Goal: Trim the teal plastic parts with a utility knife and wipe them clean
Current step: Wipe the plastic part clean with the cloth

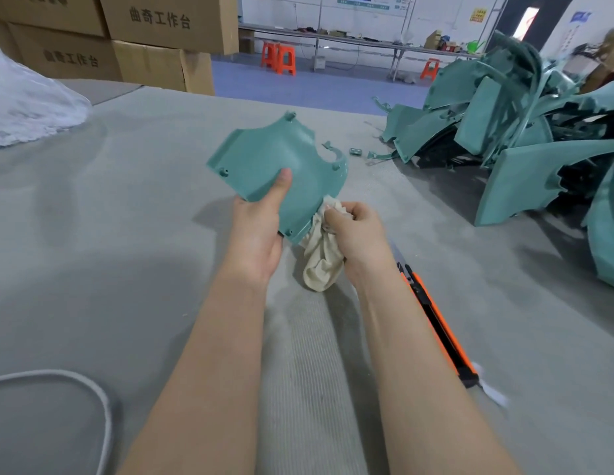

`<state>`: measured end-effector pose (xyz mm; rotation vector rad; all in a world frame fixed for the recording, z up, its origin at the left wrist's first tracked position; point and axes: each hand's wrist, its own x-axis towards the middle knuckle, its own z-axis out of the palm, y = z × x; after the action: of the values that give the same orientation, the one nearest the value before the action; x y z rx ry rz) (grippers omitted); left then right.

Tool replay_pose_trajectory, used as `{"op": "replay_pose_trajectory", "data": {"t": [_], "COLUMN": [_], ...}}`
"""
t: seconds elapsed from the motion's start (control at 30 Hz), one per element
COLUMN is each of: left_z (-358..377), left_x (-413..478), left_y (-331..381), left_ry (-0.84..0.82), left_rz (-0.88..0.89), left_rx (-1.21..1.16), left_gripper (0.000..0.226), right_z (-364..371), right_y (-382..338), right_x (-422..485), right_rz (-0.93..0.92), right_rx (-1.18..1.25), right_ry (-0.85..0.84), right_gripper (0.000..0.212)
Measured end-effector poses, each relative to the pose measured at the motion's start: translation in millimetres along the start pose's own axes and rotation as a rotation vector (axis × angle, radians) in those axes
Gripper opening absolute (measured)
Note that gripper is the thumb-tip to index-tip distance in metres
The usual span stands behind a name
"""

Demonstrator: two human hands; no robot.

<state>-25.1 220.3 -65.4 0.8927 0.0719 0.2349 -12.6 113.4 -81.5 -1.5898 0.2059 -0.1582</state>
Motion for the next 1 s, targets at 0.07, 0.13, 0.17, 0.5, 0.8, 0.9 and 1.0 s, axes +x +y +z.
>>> {"op": "replay_pose_trajectory", "data": {"t": [0.07, 0.13, 0.17, 0.5, 0.8, 0.9, 1.0], "left_z": [-1, -4, -5, -16, -34, -39, -40], "left_x": [3, 7, 8, 2, -4, -4, -4], "left_y": [-1, 1, 2, 13, 24, 26, 27], "left_ry": [-0.023, -0.053, -0.069, -0.307, -0.530, -0.542, -0.524], "left_rz": [0.019, 0.035, 0.039, -0.060, -0.107, -0.137, -0.162], "left_rx": [0.030, 0.031, 0.028, 0.105, 0.130, 0.118, 0.092], "left_gripper": [0.020, 0.015, 0.014, 0.027, 0.021, 0.027, 0.026], "right_z": [2, 5, 6, -26, -50, -57, -60], "right_y": [4, 4, 4, -6, -9, -10, -12], "right_x": [1, 1, 1, 14, 21, 22, 23], "right_rz": [-0.019, -0.039, -0.037, 0.096, 0.200, 0.196, 0.161], "right_rx": [0.042, 0.077, 0.100, 0.441, 0.697, 0.672, 0.606], "right_ry": [0.058, 0.111, 0.136, 0.224, 0.159, 0.185, 0.307], "right_gripper": [0.018, 0.019, 0.019, 0.017, 0.028, 0.030, 0.026]}}
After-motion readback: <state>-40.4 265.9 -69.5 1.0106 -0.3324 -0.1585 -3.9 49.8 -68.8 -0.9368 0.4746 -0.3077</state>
